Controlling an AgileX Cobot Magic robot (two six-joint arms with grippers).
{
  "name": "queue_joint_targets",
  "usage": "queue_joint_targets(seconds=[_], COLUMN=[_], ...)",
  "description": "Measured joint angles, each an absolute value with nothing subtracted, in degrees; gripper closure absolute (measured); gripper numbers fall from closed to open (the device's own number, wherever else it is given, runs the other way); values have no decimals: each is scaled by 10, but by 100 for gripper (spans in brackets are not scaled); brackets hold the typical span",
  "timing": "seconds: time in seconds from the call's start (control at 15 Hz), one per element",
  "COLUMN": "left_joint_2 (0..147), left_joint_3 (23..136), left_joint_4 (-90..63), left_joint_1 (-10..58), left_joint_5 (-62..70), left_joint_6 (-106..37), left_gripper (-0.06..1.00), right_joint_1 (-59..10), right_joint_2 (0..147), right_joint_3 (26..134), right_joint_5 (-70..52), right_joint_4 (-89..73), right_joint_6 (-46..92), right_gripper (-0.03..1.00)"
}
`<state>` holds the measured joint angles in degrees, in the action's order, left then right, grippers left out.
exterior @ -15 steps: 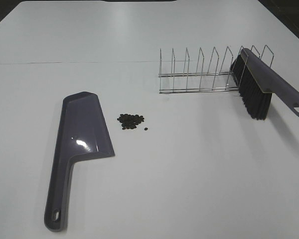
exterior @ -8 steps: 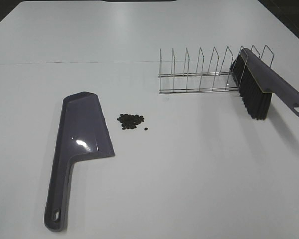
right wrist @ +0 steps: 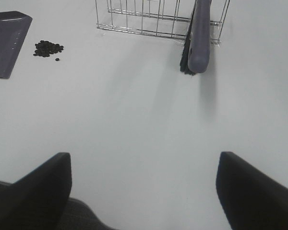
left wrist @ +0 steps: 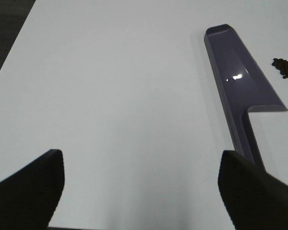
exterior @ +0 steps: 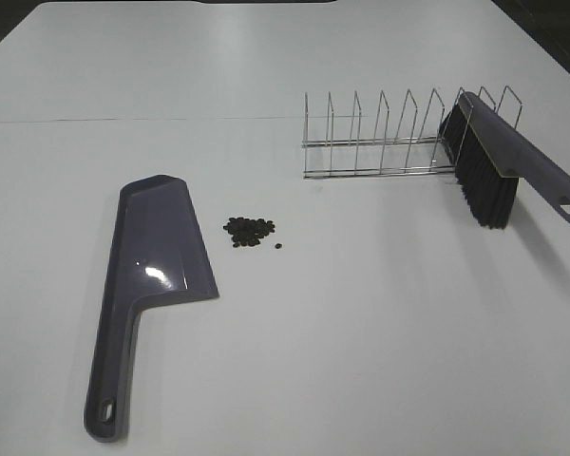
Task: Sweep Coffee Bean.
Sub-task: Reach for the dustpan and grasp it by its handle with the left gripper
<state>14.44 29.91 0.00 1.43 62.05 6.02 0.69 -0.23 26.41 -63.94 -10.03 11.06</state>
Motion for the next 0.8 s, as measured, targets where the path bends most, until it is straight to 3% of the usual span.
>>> queue_joint_targets(seconds=[0.8], left_joint_2=[344], left_joint_3=[299], left_joint_4=[0], left_joint_1=[14], left_joint_5=[619], left_joint_6=[71], left_gripper=[15], right_joint_1=[7], right_joint_2=[-2], right_joint_3=[264], right_joint_5=[-639], right_joint_4=[-100], right_joint_6=[111], right_gripper=[24])
